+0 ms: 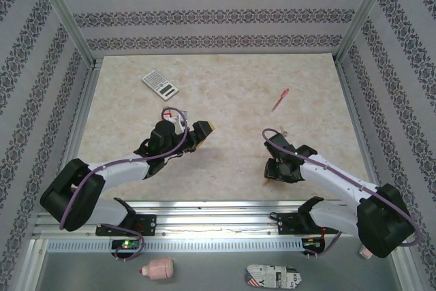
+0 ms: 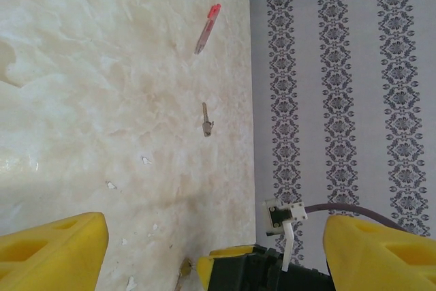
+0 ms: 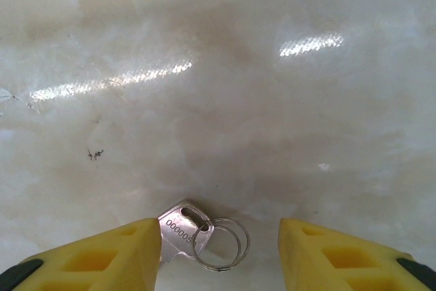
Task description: Unlock with the key
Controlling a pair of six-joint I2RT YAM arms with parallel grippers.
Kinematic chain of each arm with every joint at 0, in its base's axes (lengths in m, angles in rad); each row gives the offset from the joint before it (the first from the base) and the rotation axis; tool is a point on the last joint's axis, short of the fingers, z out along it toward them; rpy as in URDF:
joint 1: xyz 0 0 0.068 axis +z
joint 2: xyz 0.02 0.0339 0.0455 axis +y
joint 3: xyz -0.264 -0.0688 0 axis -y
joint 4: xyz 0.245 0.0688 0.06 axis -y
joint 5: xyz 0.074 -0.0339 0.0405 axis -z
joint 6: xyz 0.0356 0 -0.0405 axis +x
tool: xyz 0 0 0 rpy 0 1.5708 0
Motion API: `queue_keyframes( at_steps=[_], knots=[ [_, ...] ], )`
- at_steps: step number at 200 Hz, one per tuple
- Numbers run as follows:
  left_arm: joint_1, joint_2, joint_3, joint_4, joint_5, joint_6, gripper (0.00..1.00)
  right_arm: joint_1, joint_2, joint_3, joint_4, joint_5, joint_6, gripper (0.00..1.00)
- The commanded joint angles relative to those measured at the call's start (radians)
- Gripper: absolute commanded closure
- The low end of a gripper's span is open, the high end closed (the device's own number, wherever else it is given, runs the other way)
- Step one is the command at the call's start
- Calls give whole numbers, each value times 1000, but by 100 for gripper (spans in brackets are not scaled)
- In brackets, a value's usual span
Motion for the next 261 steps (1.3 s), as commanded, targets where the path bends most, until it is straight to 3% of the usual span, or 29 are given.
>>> queue_keyframes(
  at_steps=[1, 74, 142, 239, 261],
  knots=[
    [15, 24, -17, 92, 30, -20, 18, -5, 52, 29, -22, -24, -26, 50],
    [19, 35, -38, 115, 30, -28, 18, 6, 77, 28, -6, -19, -52, 53],
    [24, 43, -40, 129, 33, -32, 19, 5, 113, 25, 29, -47, -60, 62],
    [27, 43, -50, 140, 29, -31, 19, 5, 136, 31, 32, -49, -58, 78],
    [27, 42, -52, 144, 31, -29, 19, 4, 143, 34, 29, -46, -58, 88]
  ],
)
